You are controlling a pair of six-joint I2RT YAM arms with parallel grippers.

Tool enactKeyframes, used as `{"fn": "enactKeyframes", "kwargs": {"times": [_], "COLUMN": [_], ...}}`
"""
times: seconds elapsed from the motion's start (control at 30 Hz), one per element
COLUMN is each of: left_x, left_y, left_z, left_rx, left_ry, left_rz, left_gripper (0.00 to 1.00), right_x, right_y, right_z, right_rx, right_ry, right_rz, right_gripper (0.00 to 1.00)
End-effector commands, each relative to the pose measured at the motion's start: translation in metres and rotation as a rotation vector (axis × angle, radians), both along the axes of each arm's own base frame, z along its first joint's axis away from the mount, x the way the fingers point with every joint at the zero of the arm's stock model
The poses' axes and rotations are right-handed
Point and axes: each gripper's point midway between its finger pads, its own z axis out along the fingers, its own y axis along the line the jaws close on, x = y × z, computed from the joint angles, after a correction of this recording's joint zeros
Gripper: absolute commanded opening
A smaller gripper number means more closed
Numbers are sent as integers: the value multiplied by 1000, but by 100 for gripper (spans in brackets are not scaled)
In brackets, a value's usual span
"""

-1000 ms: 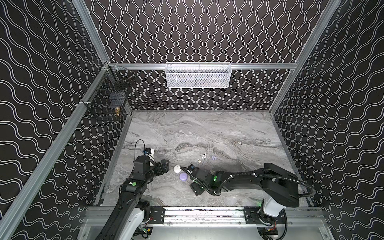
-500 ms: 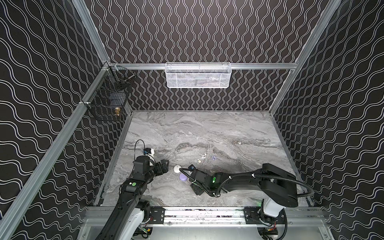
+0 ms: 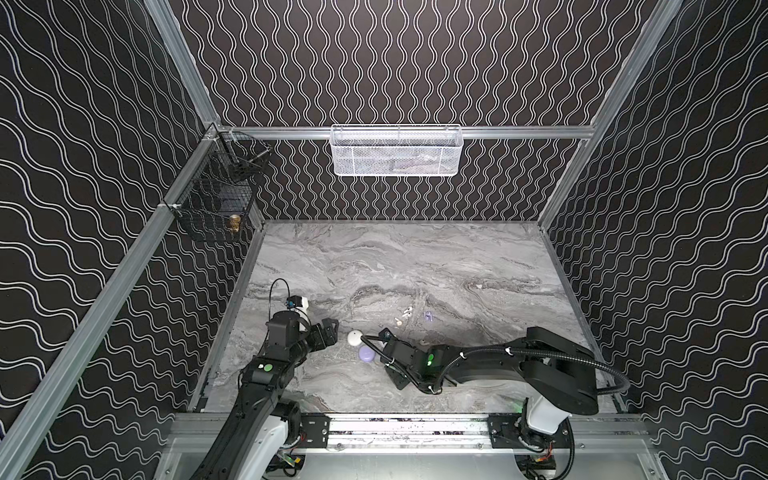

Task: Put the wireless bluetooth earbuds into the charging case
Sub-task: 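Close the right gripper on the cream case, then lift the cream case with the right gripper while the left gripper reaches toward it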

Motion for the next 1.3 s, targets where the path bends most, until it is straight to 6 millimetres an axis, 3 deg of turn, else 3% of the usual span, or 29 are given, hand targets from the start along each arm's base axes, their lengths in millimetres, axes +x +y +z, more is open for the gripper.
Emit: {"fn": "enactKeyframes", "kwargs": {"times": [0.0,0.1,0.23,0.37,0.5,0.6,0.67,0.83,0.9,1.0,1.07,1.2,1.27], "left_x": [6,24,58,89,88,76,71,32,22,20,19,17,21], "left_y": [11,5,-8,-13,-45,-63,-72,-116,-121,-126,-133,-159,-167], "left_z": [12,40,74,89,101,111,122,181,199,194,185,175,167], "left_rx": [8,-44,-46,44,-23,-92,-134,-394,-448,-394,-323,-256,-226], "left_ry": [-18,-91,-164,-145,-227,-311,-330,-445,-521,-453,-433,-432,-404], "left_rz": [76,82,25,-35,-225,-333,-383,-666,-696,-696,-690,-778,-794], "left_gripper": [99,99,99,99,98,98,95,90,88,80,81,78,72], "right_x": [10,27,75,124,151,144,128,66,56,61,69,83,90], "right_y": [25,40,42,28,12,3,-3,-27,-38,-44,-43,-39,-36], "right_z": [38,84,144,174,198,222,229,249,255,255,252,248,247], "right_rx": [136,235,324,312,308,345,368,521,546,506,462,408,377], "right_ry": [-100,-281,-554,-703,-819,-902,-942,-1087,-1158,-1193,-1186,-1199,-1203], "right_rz": [77,167,218,212,252,307,359,499,497,466,454,427,417], "right_gripper": [38,35,31,23,21,21,20,24,26,24,22,21,19]}}
